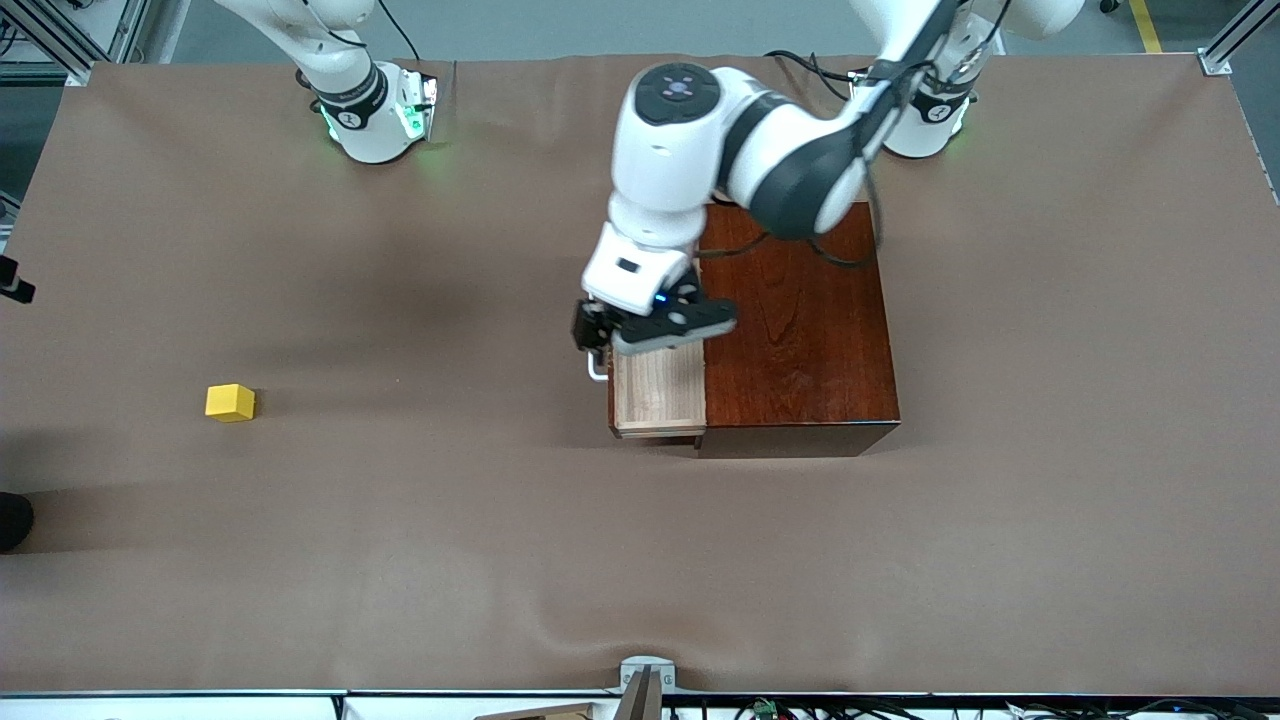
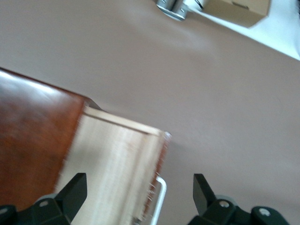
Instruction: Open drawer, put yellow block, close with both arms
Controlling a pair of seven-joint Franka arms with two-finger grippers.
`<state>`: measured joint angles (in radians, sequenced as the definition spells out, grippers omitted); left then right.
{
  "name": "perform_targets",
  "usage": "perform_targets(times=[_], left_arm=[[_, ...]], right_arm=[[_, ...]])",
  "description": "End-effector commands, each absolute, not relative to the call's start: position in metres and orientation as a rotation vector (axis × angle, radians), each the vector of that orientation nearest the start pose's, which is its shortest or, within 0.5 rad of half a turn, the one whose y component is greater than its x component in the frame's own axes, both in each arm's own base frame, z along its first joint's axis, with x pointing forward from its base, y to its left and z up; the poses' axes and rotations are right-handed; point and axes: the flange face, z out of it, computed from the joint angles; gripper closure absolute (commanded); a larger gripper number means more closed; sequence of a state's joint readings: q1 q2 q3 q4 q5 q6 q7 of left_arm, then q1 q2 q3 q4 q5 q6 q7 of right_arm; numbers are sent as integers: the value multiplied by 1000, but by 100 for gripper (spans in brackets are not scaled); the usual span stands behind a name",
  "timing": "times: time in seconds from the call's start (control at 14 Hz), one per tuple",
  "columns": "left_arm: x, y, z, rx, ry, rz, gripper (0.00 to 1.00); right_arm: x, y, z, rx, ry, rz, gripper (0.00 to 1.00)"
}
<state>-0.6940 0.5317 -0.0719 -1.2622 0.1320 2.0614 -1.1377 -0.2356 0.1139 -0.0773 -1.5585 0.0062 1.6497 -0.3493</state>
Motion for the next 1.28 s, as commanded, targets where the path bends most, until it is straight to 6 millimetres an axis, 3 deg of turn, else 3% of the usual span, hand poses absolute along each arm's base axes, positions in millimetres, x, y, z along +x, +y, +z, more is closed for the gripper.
perform_targets(times=[0.0, 0.29, 0.43, 0.57, 0.93, 1.21], left_arm=[[568, -436, 502, -3227, -612, -308, 0], [597, -319, 520, -3231, -538, -203, 0], [604, -262, 527, -3214, -524, -202, 0], [604, -217, 529, -3196, -524, -199, 0], [592, -132, 534, -3180, -356, -199, 0], [585, -88, 537, -3171, -122, -117, 0]], right_arm=[[574, -169, 518, -3127, -119, 36, 0], [567, -156, 414, -3137, -212, -32, 0], [563, -152, 361, -3140, -222, -35, 0], [565, -154, 321, -3138, -220, -1, 0], [568, -169, 245, -3146, -188, 15, 0], [571, -172, 210, -3159, -186, -16, 0]])
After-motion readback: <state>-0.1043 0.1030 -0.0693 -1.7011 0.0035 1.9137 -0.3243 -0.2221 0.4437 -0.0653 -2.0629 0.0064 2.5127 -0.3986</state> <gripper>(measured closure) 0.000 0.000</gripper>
